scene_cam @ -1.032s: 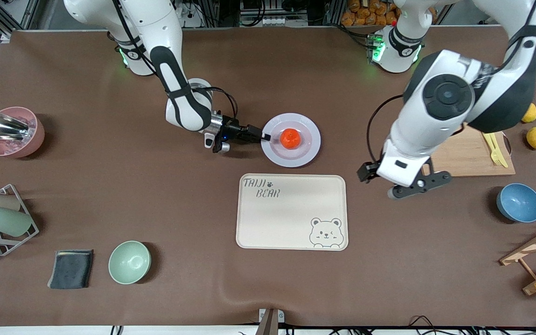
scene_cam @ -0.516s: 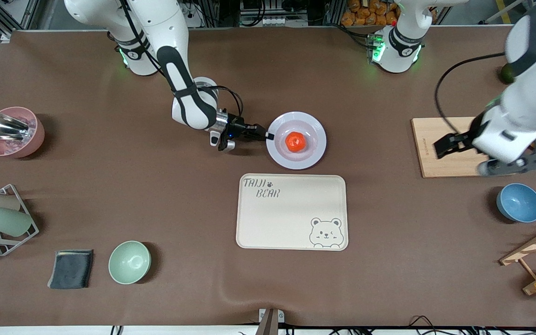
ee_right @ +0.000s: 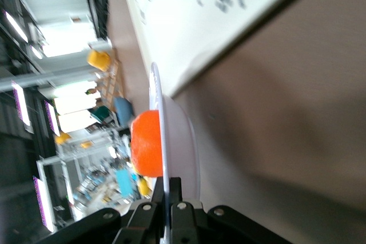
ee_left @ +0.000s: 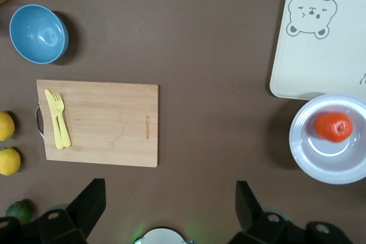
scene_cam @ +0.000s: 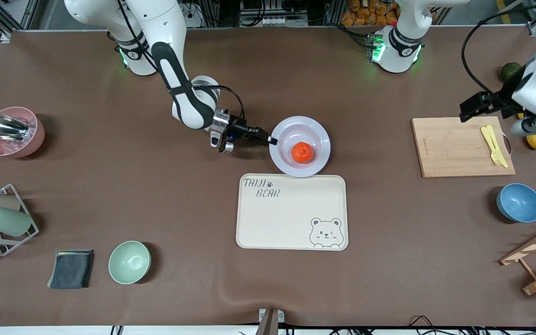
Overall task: Place orange and plate with both arms
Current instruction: 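Slide the plate onto the bear tray with the right gripper while the left gripper withdraws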
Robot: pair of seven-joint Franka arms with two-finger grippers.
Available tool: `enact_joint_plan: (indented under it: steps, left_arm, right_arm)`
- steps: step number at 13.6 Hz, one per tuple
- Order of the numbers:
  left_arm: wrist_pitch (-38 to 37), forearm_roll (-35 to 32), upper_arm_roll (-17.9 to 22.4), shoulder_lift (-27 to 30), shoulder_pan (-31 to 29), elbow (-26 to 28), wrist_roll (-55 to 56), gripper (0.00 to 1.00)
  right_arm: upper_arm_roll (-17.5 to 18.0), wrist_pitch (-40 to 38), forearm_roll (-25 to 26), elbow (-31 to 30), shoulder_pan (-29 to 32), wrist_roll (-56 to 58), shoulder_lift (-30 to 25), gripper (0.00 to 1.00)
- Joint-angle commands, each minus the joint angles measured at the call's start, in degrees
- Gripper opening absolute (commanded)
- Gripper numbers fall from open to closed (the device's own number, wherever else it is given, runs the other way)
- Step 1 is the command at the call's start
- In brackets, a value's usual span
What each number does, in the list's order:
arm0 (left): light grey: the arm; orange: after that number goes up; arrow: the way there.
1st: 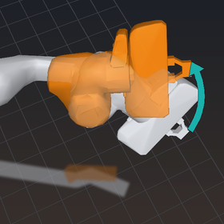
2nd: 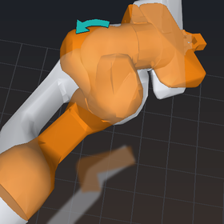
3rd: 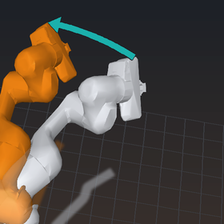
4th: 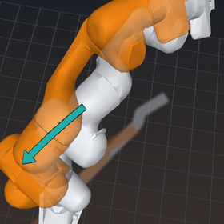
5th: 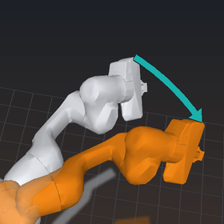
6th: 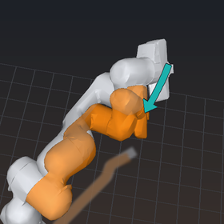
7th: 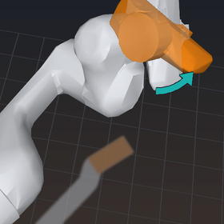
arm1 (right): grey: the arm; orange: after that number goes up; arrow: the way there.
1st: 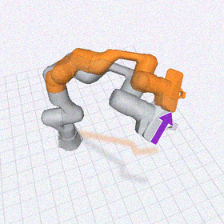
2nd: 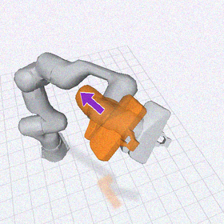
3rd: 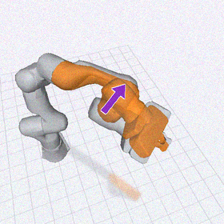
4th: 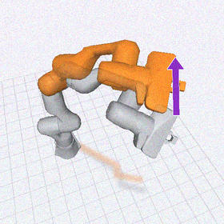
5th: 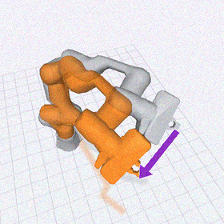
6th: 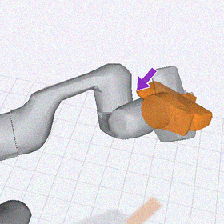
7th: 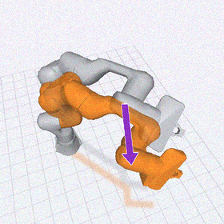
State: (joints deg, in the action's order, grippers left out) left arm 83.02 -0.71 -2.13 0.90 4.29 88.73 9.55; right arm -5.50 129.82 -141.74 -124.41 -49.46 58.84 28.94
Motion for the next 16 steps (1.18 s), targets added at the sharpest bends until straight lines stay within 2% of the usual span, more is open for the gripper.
enact_joint_plan:
  steps: [1,4,7,10,11,13,16]
  left_arm:
    - [-0.5,1.0,0.2,2.3,0.4,1.5,-2.3,1.0]
    - [1.6,0.9,0.1,2.1,0.5,1.4,-3.5,1.0]
    - [2.8,1.1,0.1,1.7,0.7,1.4,-7.0,1.0]
    - [3.0,1.2,0.4,1.9,0.2,0.7,-7.7,1.0]
    - [3.0,1.1,0.5,1.7,0.3,0.5,-7.8,1.0]
    - [3.6,1.3,0.5,1.7,0.2,0.4,-7.8,1.0]
    - [4.7,3.9,0.6,1.2,-0.7,0.5,-7.8,1.0]
  right_arm:
    - [0.0,0.7,-3.6,-0.6,-0.1,0.3,-3.0,0.0]
    - [-0.3,1.1,-3.6,4.1,3.1,0.0,-1.8,0.0]
    - [-0.4,2.9,-3.3,12.8,6.6,0.0,4.3,0.0]
    - [-0.5,11.7,-2.6,23.0,6.8,-0.4,11.0,0.0]
    - [-0.5,12.3,-2.4,25.6,7.1,-0.4,13.4,0.0]
    - [-0.5,12.4,-1.2,28.5,7.8,-0.3,16.7,0.0]
    - [-0.5,12.6,-0.9,28.6,7.7,-0.2,17.6,0.0]
